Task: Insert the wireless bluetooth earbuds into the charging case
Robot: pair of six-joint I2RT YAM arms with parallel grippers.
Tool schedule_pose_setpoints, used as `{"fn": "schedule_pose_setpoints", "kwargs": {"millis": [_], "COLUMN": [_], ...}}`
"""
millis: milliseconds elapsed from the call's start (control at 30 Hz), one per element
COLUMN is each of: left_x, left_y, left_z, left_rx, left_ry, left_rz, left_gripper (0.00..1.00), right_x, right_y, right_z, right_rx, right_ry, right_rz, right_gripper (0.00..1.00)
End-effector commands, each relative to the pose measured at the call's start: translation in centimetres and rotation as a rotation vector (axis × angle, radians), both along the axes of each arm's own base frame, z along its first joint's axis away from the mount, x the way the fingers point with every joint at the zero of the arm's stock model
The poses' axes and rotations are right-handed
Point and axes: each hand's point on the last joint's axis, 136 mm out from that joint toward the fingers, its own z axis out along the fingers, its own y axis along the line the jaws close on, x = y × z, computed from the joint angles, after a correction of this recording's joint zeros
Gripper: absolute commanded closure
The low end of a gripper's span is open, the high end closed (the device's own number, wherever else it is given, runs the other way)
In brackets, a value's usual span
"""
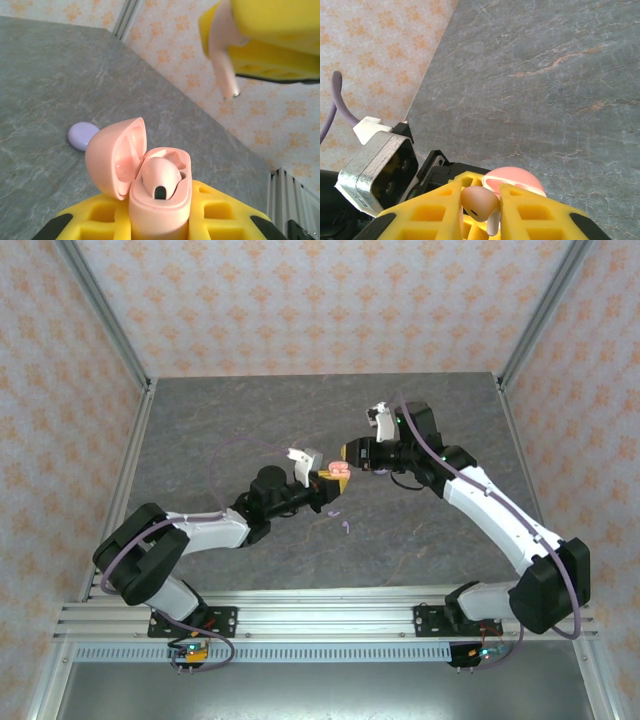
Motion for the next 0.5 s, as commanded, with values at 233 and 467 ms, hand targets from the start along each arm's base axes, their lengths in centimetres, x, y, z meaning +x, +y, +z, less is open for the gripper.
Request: {"fn": "schedule_pose_setpoints", "kwargs": {"millis": [233, 467], "left_x": [0.1, -0.2], "left_y": [-1.3, -1.4], "left_z": [4.9, 5.2], "left_rx": [-0.11, -0.111], "left_ry": [-0.108, -0.114], "left_rz": [-0.032, -0.042], "left_gripper": [0.96, 0.96], "right_x": [-0.7, -0.6], "right_y": [0.8, 0.7], "right_z": [1.8, 1.7], "right_rx": [0.037, 0.033], "right_ry": [-0.058, -0.057], "right_rz": [0.027, 0.024], "right_gripper": [0.77, 0.77]}}
